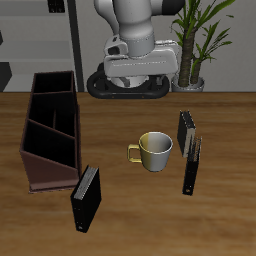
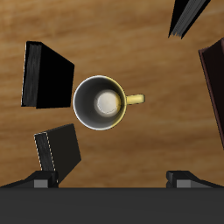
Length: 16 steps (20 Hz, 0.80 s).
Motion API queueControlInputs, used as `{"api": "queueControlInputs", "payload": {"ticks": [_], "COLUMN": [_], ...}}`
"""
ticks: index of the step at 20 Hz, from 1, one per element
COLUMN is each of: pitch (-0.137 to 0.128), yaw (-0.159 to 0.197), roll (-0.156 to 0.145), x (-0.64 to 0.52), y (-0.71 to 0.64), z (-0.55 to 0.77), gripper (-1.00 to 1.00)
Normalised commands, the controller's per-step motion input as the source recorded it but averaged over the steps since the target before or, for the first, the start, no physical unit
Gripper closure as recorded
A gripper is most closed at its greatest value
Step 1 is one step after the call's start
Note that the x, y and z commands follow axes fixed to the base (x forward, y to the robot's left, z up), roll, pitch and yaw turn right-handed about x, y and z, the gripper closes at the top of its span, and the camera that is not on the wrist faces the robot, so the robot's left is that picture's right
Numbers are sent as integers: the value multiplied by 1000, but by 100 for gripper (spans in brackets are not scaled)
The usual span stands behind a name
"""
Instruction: Place the yellow book into the right desk caddy's back compartment
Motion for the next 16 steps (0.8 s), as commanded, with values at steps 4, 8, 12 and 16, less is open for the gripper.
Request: {"api": "queueControlInputs", "payload": {"ticks": [4,8,12,16], "pitch": [0,-38,-29,-13], "yaw": [-27,40,24,16], "roll": [-67,1,-20,10], "x": [102,-6,-12,-55], "y": [151,606,521,446], "z": [-105,-266,-220,-249], "gripper": [-100,-100,-100,-100]}}
